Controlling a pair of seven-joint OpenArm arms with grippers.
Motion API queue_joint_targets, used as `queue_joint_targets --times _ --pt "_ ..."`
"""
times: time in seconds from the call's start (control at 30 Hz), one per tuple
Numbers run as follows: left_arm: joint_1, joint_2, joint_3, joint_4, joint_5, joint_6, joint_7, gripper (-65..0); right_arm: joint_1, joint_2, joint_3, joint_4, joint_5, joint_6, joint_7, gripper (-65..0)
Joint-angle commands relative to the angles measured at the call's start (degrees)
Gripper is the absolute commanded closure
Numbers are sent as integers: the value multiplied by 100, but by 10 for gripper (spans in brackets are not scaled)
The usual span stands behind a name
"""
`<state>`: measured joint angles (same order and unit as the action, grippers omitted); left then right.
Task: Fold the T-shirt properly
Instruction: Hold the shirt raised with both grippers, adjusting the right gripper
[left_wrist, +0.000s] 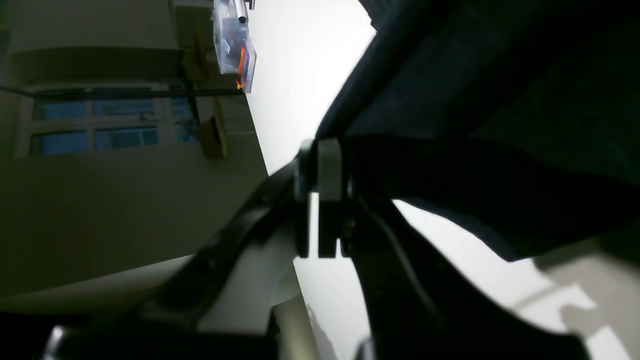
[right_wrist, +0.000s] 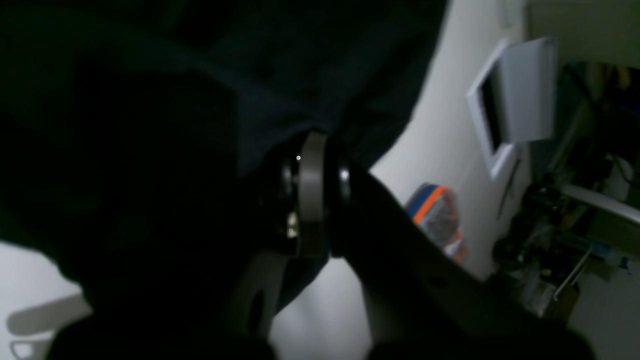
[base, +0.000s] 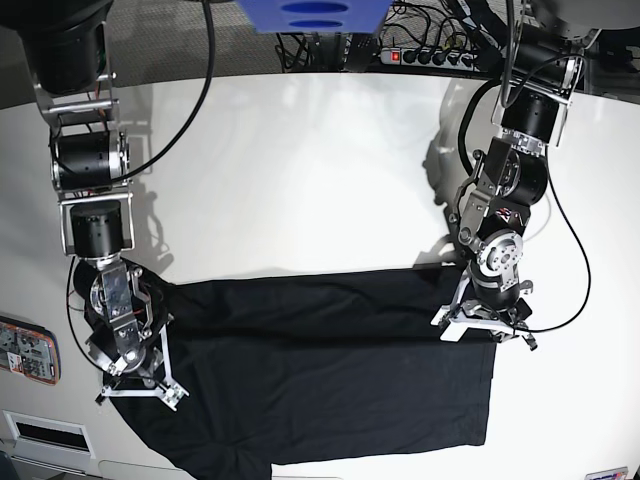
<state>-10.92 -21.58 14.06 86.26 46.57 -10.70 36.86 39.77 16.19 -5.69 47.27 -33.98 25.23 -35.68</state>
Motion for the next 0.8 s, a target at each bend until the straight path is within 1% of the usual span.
queue_joint_targets --times 0.0,0.03,0.13,0.5,0.77 --pt "-143 -44 -39 117 121 107 -7 0 195 83 178 104 -18 -84 38 0" --pt "-143 -44 -39 117 121 107 -7 0 195 83 345 104 -18 -84 47 0" --pt "-143 -44 -39 117 121 107 -7 0 195 83 574 104 -18 -75 47 0" --pt "-135 -61 -39 117 130 107 -7 0 195 91 591 95 -27 -75 47 0" --pt "94 -246 -163 170 121 107 -7 0 195 100 635 95 -27 -75 47 0"
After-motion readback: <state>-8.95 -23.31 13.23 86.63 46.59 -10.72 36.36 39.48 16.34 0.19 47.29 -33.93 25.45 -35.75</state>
